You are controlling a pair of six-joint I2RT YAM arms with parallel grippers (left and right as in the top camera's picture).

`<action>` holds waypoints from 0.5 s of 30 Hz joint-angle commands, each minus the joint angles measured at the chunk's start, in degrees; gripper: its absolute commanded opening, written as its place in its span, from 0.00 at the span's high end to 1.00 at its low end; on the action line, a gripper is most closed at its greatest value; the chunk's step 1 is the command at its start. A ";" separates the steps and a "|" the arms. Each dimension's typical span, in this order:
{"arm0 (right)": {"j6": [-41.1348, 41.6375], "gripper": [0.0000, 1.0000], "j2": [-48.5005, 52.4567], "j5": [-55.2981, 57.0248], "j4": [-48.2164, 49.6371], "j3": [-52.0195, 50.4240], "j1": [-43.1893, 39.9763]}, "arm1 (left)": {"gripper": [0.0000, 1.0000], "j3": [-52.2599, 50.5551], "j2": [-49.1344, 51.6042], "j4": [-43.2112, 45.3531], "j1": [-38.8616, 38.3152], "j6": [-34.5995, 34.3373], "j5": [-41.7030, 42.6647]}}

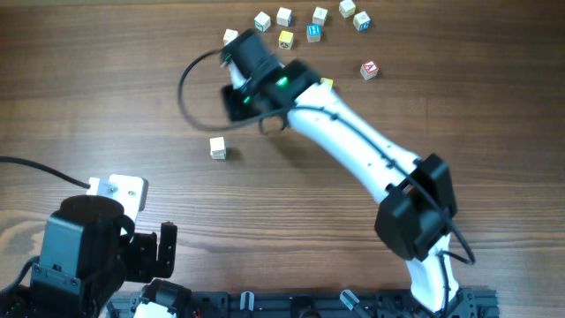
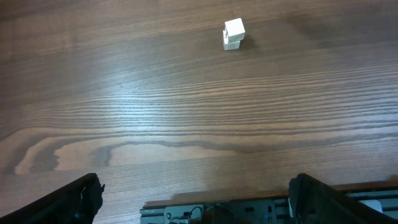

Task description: Form a tower

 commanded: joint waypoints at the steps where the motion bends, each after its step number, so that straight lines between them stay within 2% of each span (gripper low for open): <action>1: 0.00 0.72 1.55 6.82 -0.07 -2.62 3.21 | 0.00 0.07 -0.13 0.00 -0.09 0.31 -0.31; 10: 3.13 0.72 1.81 6.71 8.87 -10.93 7.48 | 0.00 0.07 -0.13 0.00 -0.09 0.31 -0.31; 15: 3.08 0.69 1.81 6.97 9.77 -11.41 8.02 | 0.00 0.07 -0.13 0.00 -0.09 0.31 -0.31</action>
